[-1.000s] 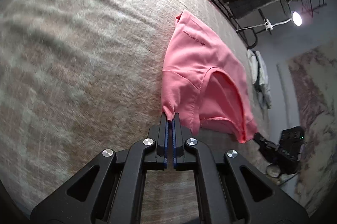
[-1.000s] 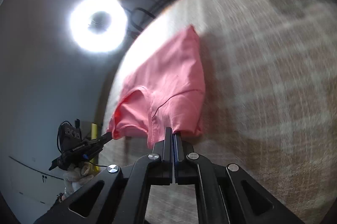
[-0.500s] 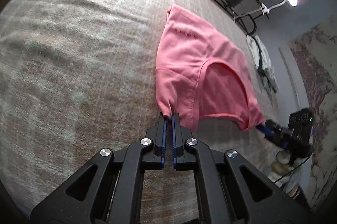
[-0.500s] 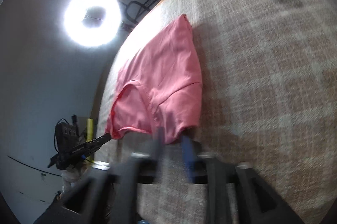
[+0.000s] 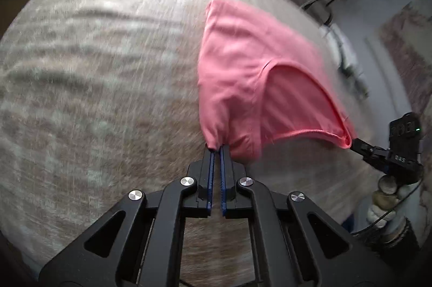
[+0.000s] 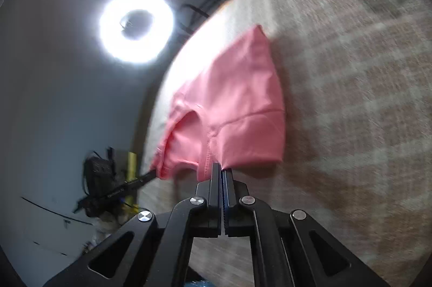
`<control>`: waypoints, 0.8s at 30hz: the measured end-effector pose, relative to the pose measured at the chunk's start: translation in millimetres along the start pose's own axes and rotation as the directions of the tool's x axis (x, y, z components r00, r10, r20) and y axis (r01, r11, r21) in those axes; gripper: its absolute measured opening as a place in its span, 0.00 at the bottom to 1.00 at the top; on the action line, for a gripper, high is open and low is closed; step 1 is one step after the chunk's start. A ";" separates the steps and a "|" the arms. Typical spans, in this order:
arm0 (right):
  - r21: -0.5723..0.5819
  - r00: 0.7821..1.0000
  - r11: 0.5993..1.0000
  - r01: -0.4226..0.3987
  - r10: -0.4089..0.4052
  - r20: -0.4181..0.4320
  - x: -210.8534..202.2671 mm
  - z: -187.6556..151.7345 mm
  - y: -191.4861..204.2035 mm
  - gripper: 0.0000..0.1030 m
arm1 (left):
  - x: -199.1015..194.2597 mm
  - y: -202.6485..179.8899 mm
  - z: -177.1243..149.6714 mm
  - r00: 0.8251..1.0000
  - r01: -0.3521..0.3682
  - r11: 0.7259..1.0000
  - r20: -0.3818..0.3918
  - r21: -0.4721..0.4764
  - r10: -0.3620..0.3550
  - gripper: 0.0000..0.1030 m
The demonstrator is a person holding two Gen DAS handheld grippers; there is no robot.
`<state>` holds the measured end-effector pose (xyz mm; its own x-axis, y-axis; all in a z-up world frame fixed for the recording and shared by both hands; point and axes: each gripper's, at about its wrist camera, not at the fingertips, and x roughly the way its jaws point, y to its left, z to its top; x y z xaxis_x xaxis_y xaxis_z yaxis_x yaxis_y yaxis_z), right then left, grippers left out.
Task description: Fold small clothes
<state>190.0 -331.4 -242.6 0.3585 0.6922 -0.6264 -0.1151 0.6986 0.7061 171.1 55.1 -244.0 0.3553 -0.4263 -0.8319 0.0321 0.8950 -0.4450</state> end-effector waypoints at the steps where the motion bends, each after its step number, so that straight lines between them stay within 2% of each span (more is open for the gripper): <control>1: -0.015 0.999 1.000 0.028 -0.028 -0.029 5.8 -3.1 -1.1 0.01 | 1.8 0.3 -0.3 1.000 0.001 1.000 -0.017 0.001 -0.001 0.00; 3: -0.027 0.992 0.997 0.069 -0.071 -0.104 20.8 -10.1 -0.7 0.04 | -5.5 -4.9 0.6 1.000 -0.023 0.999 0.005 0.036 0.022 0.00; 5: -0.073 0.983 0.993 0.094 -0.104 -0.149 25.0 -14.4 5.9 0.12 | -21.3 -13.6 4.7 0.998 -0.026 0.998 0.056 0.063 0.022 0.00; 7: -0.136 0.985 0.985 0.102 -0.119 -0.124 14.6 -14.5 19.7 0.13 | -32.8 -23.4 13.1 0.994 -0.009 0.996 0.107 0.092 -0.001 0.00; 8: -0.173 0.991 0.982 0.075 -0.093 -0.099 7.5 -10.9 30.6 0.13 | -36.7 -30.3 19.1 0.990 -0.018 0.993 0.140 0.113 0.002 0.00; 10: -0.249 0.998 0.967 0.051 -0.058 -0.021 -5.3 -2.0 51.6 0.25 | -33.6 -40.3 32.8 0.987 -0.009 0.993 0.161 0.115 -0.010 0.00; 12: -0.296 0.997 0.952 0.075 -0.061 0.056 -8.5 10.8 66.6 0.30 | -26.6 -46.6 46.6 0.985 0.004 0.993 0.169 0.118 -0.024 0.00; 13: -0.313 0.994 0.945 0.100 -0.077 0.083 -4.4 17.6 73.3 0.30 | -19.2 -53.4 50.9 0.984 -0.017 0.990 0.177 0.140 -0.008 0.00; 16: -0.370 0.981 0.911 0.181 -0.144 0.127 13.6 29.9 83.7 0.29 | 10.5 -65.6 54.9 0.990 -0.058 0.976 0.137 0.210 0.030 0.00; 18: -0.409 0.974 0.884 0.226 -0.194 0.119 33.3 34.8 85.0 0.28 | 26.6 -63.0 52.4 0.992 -0.093 0.968 0.102 0.234 0.070 0.00; 20: -0.465 0.955 0.834 0.296 -0.274 0.118 48.7 33.1 79.6 0.27 | 40.4 -53.6 46.6 0.994 -0.105 0.966 0.057 0.235 0.094 0.00; 22: -0.483 0.941 0.813 0.326 -0.327 0.085 61.9 30.4 69.0 0.25 | 37.4 -47.3 43.9 0.995 -0.089 0.969 0.069 0.229 0.075 0.00; 24: -0.467 0.925 0.816 0.341 -0.380 0.013 70.8 27.1 52.8 0.24 | 29.8 -44.0 46.1 0.996 -0.082 0.972 0.053 0.218 0.072 0.00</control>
<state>234.4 -250.4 -240.8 0.3873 0.3725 -0.8433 -0.4042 0.8907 0.2078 223.4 9.1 -233.9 0.4059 -0.3536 -0.8428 0.2061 0.9338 -0.2925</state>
